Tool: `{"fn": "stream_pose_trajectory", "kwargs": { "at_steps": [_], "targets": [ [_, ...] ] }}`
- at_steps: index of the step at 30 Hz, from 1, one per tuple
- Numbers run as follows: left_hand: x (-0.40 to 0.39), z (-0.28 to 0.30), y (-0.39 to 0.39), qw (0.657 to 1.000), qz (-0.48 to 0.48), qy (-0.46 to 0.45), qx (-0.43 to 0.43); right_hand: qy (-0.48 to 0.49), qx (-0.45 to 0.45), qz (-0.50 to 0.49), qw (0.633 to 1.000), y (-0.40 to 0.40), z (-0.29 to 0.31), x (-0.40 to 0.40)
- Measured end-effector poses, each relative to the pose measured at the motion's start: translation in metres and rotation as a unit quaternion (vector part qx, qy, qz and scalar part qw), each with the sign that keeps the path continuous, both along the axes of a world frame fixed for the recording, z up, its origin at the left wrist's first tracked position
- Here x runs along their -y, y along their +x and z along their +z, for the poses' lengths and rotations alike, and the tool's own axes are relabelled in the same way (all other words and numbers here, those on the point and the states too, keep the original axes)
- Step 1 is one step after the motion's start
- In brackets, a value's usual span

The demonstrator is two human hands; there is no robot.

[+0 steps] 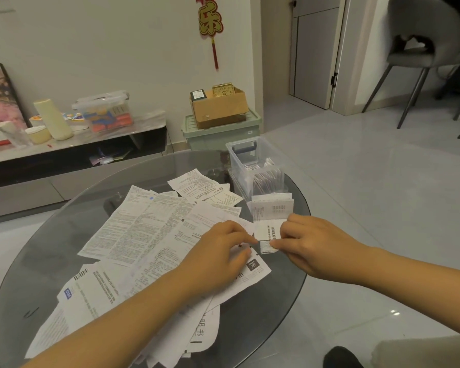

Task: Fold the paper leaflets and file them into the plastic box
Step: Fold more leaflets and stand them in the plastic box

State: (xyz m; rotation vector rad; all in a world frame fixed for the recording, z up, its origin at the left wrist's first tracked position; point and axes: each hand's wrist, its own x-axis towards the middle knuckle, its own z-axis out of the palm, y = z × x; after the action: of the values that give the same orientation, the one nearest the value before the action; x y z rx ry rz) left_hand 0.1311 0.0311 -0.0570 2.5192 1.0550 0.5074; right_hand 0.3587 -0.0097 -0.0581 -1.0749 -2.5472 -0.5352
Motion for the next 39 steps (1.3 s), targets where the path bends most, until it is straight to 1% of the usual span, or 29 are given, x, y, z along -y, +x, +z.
{"fn": "stream_pose_trajectory", "kwargs": {
  "at_steps": [3,9,14,18,22,28,32,35,39],
  "targets": [
    [-0.003,-0.001,0.006,0.999,-0.008,0.029,-0.017,0.006,0.005,-0.012,1.000,-0.002,-0.003,-0.003],
    [-0.013,0.003,0.022,0.999,0.015,0.028,-0.036,0.003,-0.039,-0.019,0.999,0.000,-0.007,-0.007],
    [-0.022,0.005,0.030,0.998,0.027,0.031,-0.048,-0.041,-0.076,-0.036,0.996,0.005,-0.009,-0.006],
    [-0.021,0.004,0.032,0.995,0.029,0.081,-0.055,-0.063,-0.079,-0.045,0.994,0.007,-0.008,-0.004],
    [-0.019,0.001,0.035,0.990,0.044,0.128,-0.033,-0.067,-0.079,-0.047,0.993,0.007,-0.007,-0.004],
    [-0.018,0.005,0.042,0.992,0.086,0.097,-0.010,-0.036,-0.089,-0.060,0.994,0.011,-0.011,-0.008],
    [-0.017,0.008,0.042,0.992,0.112,0.059,0.017,-0.012,-0.136,-0.096,0.986,0.010,-0.009,-0.016],
    [-0.015,0.006,0.044,0.992,0.111,0.059,0.028,-0.010,-0.169,-0.130,0.977,0.009,-0.006,-0.020],
    [-0.015,0.000,0.043,0.994,0.073,0.074,0.028,-0.028,-0.164,-0.168,0.972,0.004,-0.003,-0.020]
  ]
}}
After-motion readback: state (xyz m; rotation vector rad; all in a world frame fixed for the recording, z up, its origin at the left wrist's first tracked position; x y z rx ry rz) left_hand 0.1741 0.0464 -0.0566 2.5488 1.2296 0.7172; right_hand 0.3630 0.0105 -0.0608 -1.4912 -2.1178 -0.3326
